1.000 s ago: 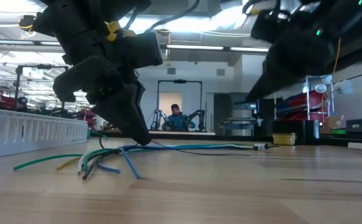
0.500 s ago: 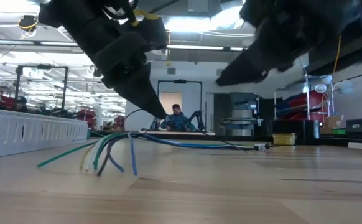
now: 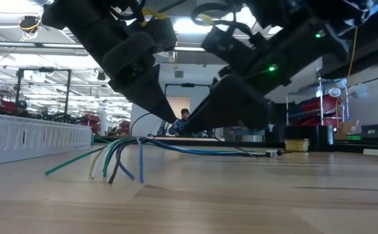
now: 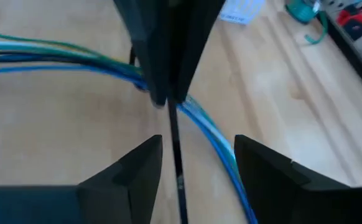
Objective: Ziptie cables
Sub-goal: Wrap the colored cables with the black zip tie
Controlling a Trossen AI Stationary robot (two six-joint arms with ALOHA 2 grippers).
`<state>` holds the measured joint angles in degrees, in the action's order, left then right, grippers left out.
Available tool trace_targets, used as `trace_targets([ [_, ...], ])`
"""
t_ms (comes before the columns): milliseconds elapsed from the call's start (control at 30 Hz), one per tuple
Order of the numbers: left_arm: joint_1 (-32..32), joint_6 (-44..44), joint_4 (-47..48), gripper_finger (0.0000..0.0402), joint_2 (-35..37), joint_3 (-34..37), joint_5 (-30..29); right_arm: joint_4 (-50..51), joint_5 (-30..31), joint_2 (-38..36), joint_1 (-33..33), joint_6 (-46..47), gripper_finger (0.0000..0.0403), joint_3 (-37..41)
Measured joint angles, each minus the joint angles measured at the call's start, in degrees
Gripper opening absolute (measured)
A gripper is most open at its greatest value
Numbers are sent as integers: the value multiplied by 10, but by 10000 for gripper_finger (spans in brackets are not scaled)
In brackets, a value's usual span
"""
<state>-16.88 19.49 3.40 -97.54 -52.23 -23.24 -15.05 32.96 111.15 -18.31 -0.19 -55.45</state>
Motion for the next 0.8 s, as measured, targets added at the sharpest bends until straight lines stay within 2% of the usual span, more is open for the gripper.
trace_targets([
  [133, 0, 0, 1, 6, 0, 0, 0, 23, 9, 14, 2, -12, 138, -22],
  [333, 0, 0, 3, 6, 0, 0, 0, 41, -21, 21, 8, -20, 15, -22],
  [533, 0, -4, 18, 6, 0, 6, 12, 71, -66, -16, 10, -15, 1, -22],
  [800, -17, 11, 67, 4, 1, 12, 14, 108, -86, -132, 37, 16, 0, 42],
])
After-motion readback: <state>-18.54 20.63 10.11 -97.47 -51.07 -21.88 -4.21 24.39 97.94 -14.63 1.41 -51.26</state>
